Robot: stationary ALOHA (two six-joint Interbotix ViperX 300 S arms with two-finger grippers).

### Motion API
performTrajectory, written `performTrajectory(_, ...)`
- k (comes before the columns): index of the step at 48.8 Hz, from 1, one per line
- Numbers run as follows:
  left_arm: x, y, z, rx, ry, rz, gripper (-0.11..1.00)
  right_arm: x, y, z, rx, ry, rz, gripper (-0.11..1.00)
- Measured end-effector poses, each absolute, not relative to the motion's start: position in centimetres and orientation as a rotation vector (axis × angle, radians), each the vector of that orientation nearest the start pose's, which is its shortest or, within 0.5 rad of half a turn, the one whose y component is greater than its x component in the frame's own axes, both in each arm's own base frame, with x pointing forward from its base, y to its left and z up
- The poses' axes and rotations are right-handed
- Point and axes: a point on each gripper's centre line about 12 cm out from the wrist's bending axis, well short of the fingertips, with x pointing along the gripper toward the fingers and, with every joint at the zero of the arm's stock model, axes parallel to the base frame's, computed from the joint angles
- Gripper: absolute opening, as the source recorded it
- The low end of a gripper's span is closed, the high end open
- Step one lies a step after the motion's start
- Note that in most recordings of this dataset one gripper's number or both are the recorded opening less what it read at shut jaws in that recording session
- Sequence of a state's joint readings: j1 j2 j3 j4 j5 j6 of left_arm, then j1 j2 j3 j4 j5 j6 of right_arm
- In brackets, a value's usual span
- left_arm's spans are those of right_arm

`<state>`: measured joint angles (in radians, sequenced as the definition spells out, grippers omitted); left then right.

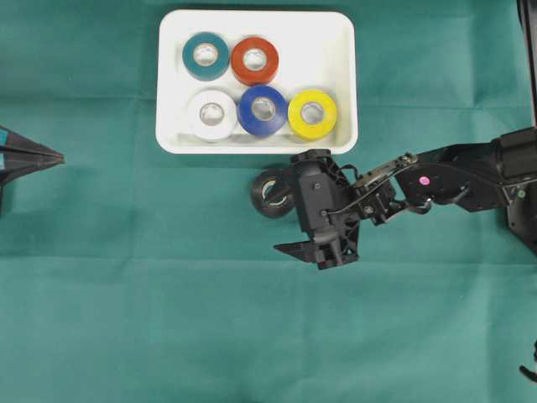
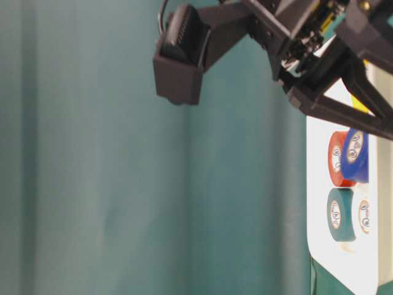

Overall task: Put the tape into the white case with the right arm.
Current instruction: 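Move the right gripper over the black roll and lower it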

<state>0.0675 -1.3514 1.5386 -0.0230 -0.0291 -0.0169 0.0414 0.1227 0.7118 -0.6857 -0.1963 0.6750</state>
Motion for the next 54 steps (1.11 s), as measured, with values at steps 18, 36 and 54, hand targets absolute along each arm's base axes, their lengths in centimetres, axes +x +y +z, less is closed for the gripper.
performTrajectory(18,13.1,0.9,17.6,-0.045,0.155,0.071,0.0,38.6,2.4,11.3,0.001,0.763,0.097,0.7)
performTrajectory(36,13.1,0.9,17.6,-0.045,0.158,0.071,0.0,38.8,2.2,10.7,-0.047,0.866,0.021,0.7)
performTrajectory(54,13.1,0.9,17.6,-0.045,0.157,0.071,0.0,38.9,2.2,10.0,-0.046,0.884,0.019,0.7)
